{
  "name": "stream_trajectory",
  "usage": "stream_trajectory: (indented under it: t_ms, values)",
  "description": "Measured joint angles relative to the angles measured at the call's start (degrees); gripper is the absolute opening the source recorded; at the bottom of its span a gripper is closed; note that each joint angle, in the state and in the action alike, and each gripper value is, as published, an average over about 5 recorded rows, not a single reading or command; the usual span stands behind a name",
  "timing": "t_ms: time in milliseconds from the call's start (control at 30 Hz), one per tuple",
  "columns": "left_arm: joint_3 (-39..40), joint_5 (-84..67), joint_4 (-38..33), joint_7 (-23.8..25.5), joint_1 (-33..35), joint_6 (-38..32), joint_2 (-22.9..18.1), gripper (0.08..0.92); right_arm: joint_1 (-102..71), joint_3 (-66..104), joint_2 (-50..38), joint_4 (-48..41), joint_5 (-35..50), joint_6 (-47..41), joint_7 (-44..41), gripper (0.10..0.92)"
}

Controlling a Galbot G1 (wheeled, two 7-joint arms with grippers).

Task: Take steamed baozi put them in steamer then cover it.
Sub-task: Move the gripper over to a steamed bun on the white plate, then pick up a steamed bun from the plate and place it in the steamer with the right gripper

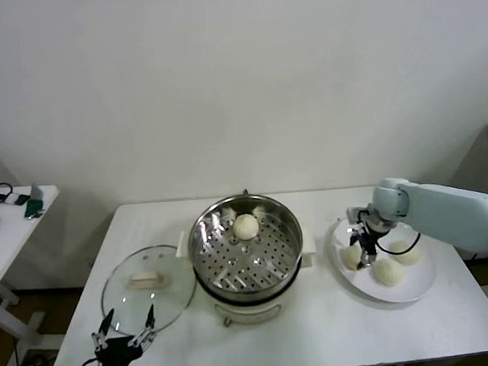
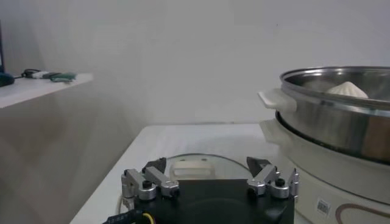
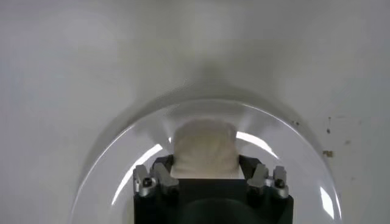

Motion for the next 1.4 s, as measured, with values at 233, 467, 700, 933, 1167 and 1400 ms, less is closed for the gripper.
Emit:
stream_trajectory:
  t_ms: [233,467,700,933,1167,1400]
  values:
    - [-0.06,-0.03,0.06,-0.06,-0.25,0.02,0.0,0.823,2.96,-1.26,-0.03,0.57,0.76,0.54,-0.96,0.656]
    - [0.05,-0.06,0.04,-0.1,-0.61,0.23,0.0,0.823,14.42,-7.8,0.27,4.28,5.39,1.49,-3.34,0.657]
    - [0.11,-0.29,-0.77,-0.01,-0.89,0.65,0.13,0.823,31.14,-14.97,2.94,11.77,14.03,1.29,-5.61,0.66]
    - [0.37,-0.55,-1.53,0.02,-0.93,0.73,0.21,0.823,40.61,-15.17,8.29,19.5,22.95,-1.11,-5.09,0.656]
    - [0.13,-0.62,-2.39,0.01,-0.83,0.76,0.21,0.823,40.55,-12.09,16.72,22.35,26.93,-4.53,-1.78,0.653]
    - [-0.2,-0.72,-3.15,0.0,-0.26,0.74,0.19,0.823,35.33,-10.89,25.28,20.4,27.14,-7.38,2.13,0.655]
